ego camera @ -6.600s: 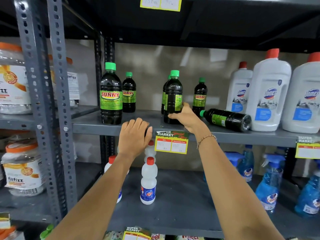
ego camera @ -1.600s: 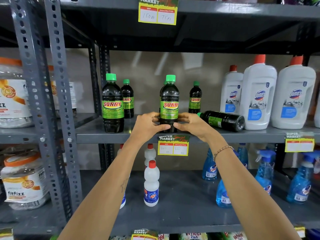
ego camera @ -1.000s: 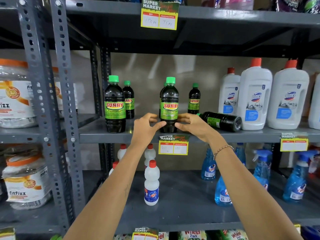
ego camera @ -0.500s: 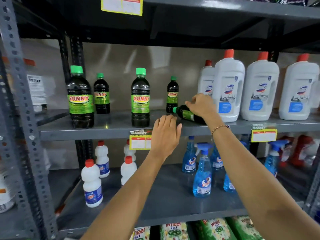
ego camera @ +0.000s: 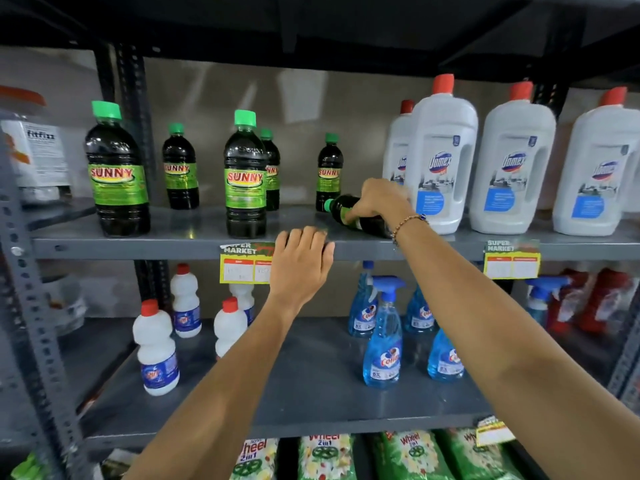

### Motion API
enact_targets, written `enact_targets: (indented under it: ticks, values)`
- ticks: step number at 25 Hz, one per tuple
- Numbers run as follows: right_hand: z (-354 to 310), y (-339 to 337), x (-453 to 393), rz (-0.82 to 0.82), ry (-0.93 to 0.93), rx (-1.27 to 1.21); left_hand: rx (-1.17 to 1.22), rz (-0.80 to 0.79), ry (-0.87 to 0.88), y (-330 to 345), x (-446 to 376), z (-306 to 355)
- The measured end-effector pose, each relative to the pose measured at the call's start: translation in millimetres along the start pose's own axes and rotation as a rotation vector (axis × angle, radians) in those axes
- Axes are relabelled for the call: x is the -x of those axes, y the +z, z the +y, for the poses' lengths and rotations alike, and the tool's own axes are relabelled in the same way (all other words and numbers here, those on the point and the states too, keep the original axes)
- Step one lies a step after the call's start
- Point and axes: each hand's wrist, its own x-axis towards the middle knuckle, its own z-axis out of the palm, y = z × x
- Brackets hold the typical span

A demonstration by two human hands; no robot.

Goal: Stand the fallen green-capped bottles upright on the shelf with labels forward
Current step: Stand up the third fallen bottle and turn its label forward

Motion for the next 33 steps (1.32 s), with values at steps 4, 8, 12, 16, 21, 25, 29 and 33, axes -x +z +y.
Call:
enact_targets:
  ticks: [4, 8, 12, 16, 21, 25, 29, 33]
  values:
    - [-1, 12, -1, 0.230, 0.028, -0.307, -0.012, 0.031, 0.002, 1, 0, -1]
    - [-14, 31, -8, 0.360, -0.082, -0.930, -0.007, 0.055, 0.004, 2, 1, 0]
    - [-22, 44, -22, 0.329, -0.160, -1.053, -0.012, 0.062, 0.009, 0, -1, -1]
    - [-14, 51, -26, 0.221, -0.146, -1.073, 0.012, 0.075, 0.011, 2, 1, -1]
    - [7, 60, -22, -0.143, -0.051, -1.208, 0.033, 0.040, 0.005, 2, 1, -1]
    - [7, 68, -31, -0.055, -0.101, -1.080, 0.052, 0.034, -0.004, 1, 2, 0]
    - [5, 66, -32, -0.082, -0.129, -1.067, 0.057, 0.016, -0.010, 0, 1, -1]
    - [5, 66, -26, -0.063, -0.112, -1.066, 0.074, 0.024, -0.012, 1, 1, -1]
